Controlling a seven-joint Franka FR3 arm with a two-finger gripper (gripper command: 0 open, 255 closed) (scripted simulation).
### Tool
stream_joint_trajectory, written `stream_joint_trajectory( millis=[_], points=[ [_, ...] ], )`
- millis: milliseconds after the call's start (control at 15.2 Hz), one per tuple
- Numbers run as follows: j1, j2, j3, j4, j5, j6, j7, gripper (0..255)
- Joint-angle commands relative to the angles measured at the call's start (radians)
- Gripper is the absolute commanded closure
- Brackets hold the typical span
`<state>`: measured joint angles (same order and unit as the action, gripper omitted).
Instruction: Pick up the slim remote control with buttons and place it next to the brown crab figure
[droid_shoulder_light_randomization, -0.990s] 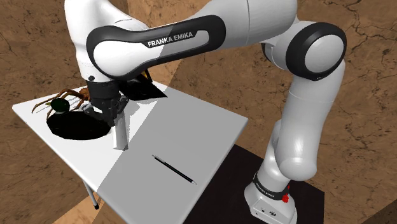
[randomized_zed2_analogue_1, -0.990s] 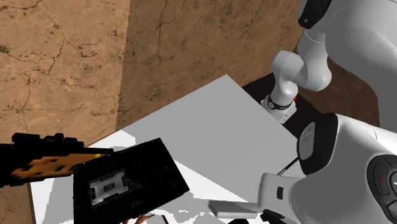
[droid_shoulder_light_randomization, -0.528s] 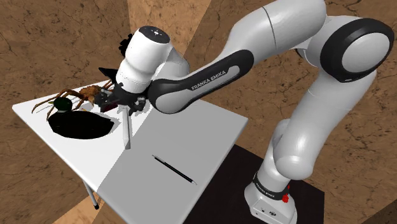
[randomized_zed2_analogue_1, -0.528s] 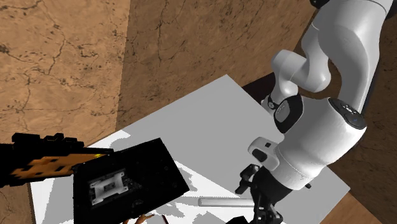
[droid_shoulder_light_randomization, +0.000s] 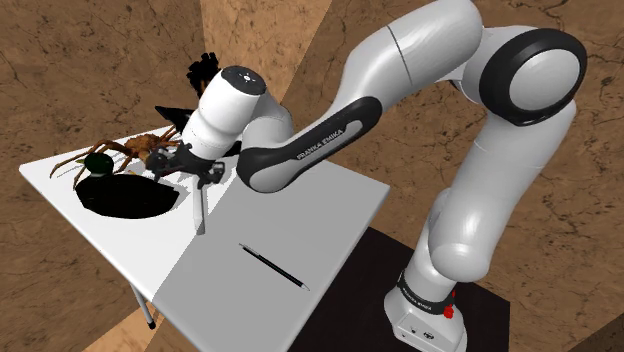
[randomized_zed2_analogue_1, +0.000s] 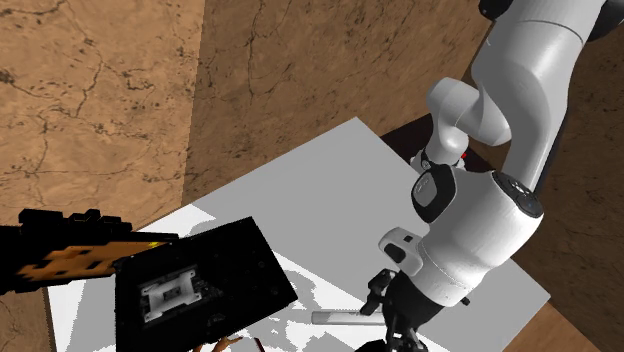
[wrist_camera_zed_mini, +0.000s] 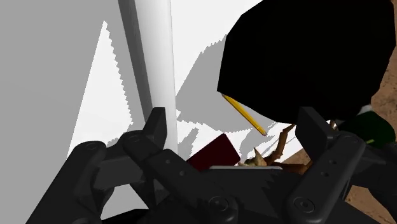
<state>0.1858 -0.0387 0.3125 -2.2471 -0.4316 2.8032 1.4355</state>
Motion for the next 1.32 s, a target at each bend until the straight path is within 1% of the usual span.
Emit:
stream_joint_trajectory(
  millis=[0, 330, 396, 990, 1056, 1122, 1188, 1254],
  points=[
    [-0.001, 0.007, 0.000, 0.004, -0.007, 0.004, 0.004, 0],
    [-0.001, 0.007, 0.000, 0.004, -0.007, 0.004, 0.004, 0],
    [-0.001, 0.007, 0.000, 0.004, -0.007, 0.004, 0.004, 255],
    [-0.001, 0.002, -0.001, 0.004, 0.002, 0.000, -0.004, 255],
    [-0.001, 0.002, -0.001, 0.004, 0.002, 0.000, -0.004, 0],
    [0.027, 0.049, -0.017, 0.131, 0.217, -0.265, -0.217, 0],
    [0.043, 0.131, -0.037, 0.294, 0.299, -0.541, -0.312, 0],
    [0.033, 0.242, -0.031, 0.482, 0.328, -0.817, -0.360, 0]
  ],
)
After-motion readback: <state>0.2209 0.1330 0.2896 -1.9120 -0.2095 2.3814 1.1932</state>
